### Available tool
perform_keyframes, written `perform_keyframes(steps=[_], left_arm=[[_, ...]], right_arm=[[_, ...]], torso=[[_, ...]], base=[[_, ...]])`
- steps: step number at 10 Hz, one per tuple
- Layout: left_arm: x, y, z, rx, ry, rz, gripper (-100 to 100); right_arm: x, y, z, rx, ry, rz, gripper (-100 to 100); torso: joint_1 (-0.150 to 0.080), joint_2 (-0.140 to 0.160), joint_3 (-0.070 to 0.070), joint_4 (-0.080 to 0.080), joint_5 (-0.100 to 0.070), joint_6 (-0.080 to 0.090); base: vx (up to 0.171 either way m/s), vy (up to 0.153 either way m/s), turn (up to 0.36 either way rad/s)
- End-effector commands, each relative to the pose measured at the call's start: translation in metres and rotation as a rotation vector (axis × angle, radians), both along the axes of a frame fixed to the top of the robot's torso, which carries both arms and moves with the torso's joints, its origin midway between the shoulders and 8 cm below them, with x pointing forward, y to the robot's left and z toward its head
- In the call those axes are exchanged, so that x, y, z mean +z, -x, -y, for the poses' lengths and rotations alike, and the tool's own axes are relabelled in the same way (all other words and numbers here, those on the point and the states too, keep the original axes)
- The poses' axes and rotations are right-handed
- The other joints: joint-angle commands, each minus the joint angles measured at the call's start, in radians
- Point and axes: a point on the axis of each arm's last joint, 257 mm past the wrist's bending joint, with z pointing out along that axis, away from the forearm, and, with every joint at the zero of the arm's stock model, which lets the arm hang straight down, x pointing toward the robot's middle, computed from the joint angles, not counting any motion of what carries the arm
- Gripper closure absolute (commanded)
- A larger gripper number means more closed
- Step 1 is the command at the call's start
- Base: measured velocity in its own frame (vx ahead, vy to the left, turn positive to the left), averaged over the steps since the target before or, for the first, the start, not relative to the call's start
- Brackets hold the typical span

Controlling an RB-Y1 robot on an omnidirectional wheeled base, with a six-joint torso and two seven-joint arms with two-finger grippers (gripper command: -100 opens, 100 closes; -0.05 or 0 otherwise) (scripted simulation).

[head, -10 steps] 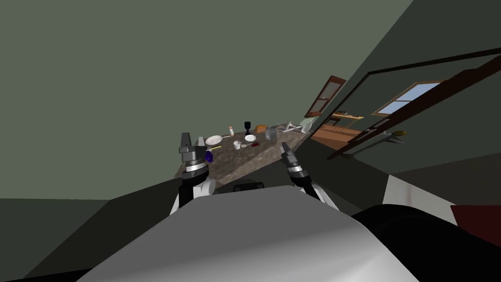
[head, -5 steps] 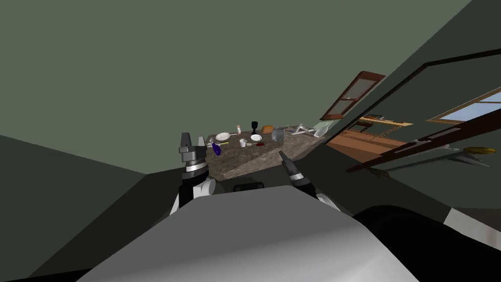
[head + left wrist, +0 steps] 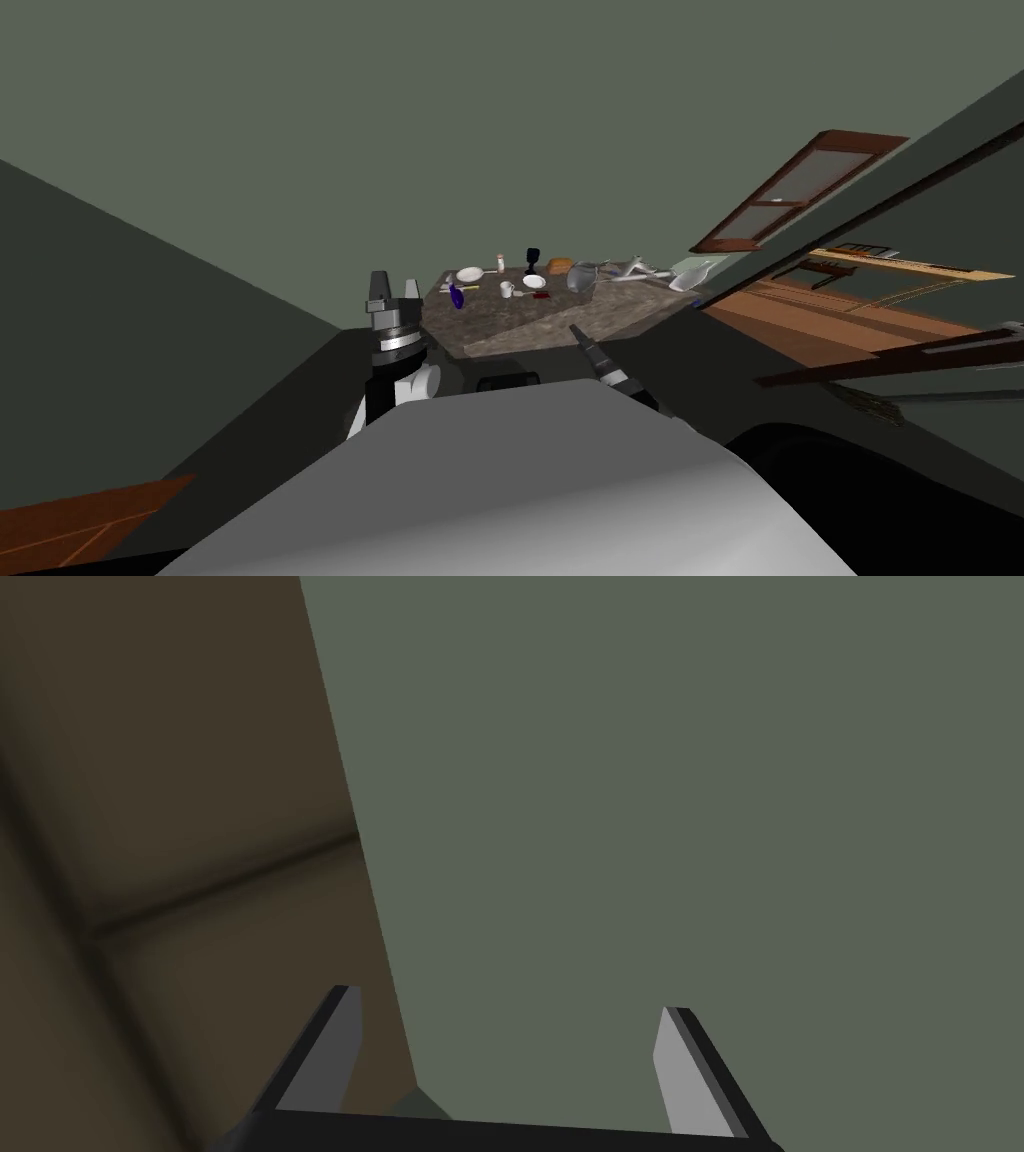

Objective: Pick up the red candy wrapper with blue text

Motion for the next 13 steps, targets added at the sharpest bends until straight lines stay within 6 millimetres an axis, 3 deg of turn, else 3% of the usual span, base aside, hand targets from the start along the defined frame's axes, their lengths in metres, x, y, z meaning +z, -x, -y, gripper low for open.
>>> perform_keyframes(steps=[1,2,4,7,8,9,10,11,12,13], left_arm=[[0.000,0.000,0.000,0.000,0.000,0.000,0],[0.000,0.000,0.000,0.000,0.000,0.000,0],[0.000,0.000,0.000,0.000,0.000,0.000,0],[0.000,0.000,0.000,0.000,0.000,0.000,0],[0.000,0.000,0.000,0.000,0.000,0.000,0],[0.000,0.000,0.000,0.000,0.000,0.000,0],[0.000,0.000,0.000,0.000,0.000,0.000,0],[0.000,0.000,0.000,0.000,0.000,0.000,0],[0.000,0.000,0.000,0.000,0.000,0.000,0],[0.000,0.000,0.000,0.000,0.000,0.000,0]], right_arm=[[-0.028,0.019,0.005,0.010,0.050,-0.087,-100],[-0.032,0.025,0.007,0.004,0.050,-0.104,-100],[-0.075,0.064,0.018,0.020,0.137,-0.258,-100],[-0.100,0.100,0.027,0.028,0.184,-0.372,-100],[-0.117,0.124,0.035,0.044,0.231,-0.447,-100],[-0.119,0.130,0.036,0.041,0.230,-0.461,-100],[-0.133,0.154,0.044,0.060,0.277,-0.533,-100],[-0.134,0.160,0.044,0.057,0.276,-0.547,-100],[-0.147,0.190,0.053,0.077,0.322,-0.629,-100],[-0.147,0.192,0.053,0.076,0.322,-0.632,-100]], torso=[[0.000,0.000,0.000,0.000,0.000,0.000],[0.000,0.000,0.000,0.000,0.000,-0.001],[0.000,0.000,0.000,0.000,0.000,-0.001],[-0.001,-0.001,-0.001,0.000,0.000,0.000],[0.000,-0.002,-0.001,0.000,0.000,0.000],[0.000,-0.003,-0.001,0.000,0.000,-0.001],[0.000,-0.003,-0.002,-0.001,0.000,0.000],[-0.001,-0.003,-0.002,-0.001,0.000,-0.001],[-0.001,-0.004,-0.002,-0.001,0.000,0.001],[-0.001,-0.004,-0.002,-0.001,0.000,0.000]], base=[[-0.049,-0.025,0.341],[-0.041,-0.025,0.227],[-0.042,-0.028,0.451],[-0.029,-0.020,0.327],[-0.015,-0.009,0.419],[-0.009,-0.020,0.269],[-0.008,-0.017,0.465],[-0.004,-0.023,0.230],[0.002,-0.016,0.338],[0.002,-0.021,0.259]])
